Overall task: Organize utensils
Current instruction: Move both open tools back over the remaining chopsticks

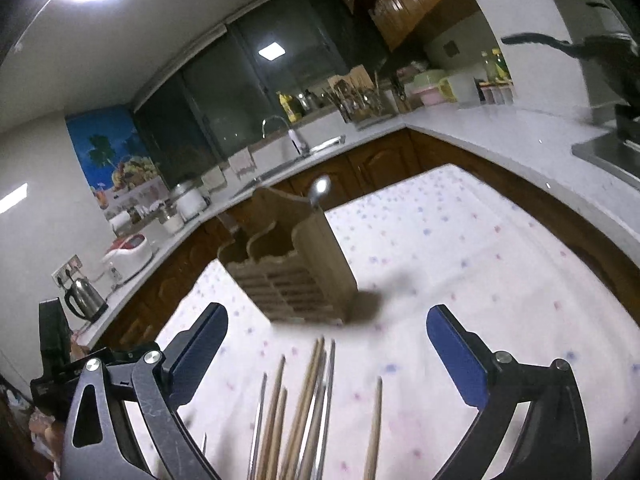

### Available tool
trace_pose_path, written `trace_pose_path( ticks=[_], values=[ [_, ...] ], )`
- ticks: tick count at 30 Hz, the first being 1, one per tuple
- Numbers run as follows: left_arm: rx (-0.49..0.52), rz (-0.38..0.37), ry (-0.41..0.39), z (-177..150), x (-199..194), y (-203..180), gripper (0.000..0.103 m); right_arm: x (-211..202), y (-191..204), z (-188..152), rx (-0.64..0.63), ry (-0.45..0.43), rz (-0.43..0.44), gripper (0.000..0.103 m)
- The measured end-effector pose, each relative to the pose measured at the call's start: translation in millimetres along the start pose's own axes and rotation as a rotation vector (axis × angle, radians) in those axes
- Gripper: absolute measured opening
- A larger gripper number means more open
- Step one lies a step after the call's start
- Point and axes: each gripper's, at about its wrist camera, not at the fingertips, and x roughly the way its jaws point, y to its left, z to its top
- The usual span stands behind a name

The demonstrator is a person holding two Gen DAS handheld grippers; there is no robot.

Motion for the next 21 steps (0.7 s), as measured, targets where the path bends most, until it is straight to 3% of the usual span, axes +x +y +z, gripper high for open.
trace_pose_path(
  ticks=[7,21],
  values=[
    [0.014,0.022,0.044,-18.1,1.5,0.3,0.077,-6.7,-4.1,-25.7,0.009,0.075,-0.039,0.101],
    [0.083,0.026,0.126,-33.2,23.3,-29.5,0.077,2.9,-0.8,-42.3,-0.038,0.149,-0.079,0.100]
  ],
)
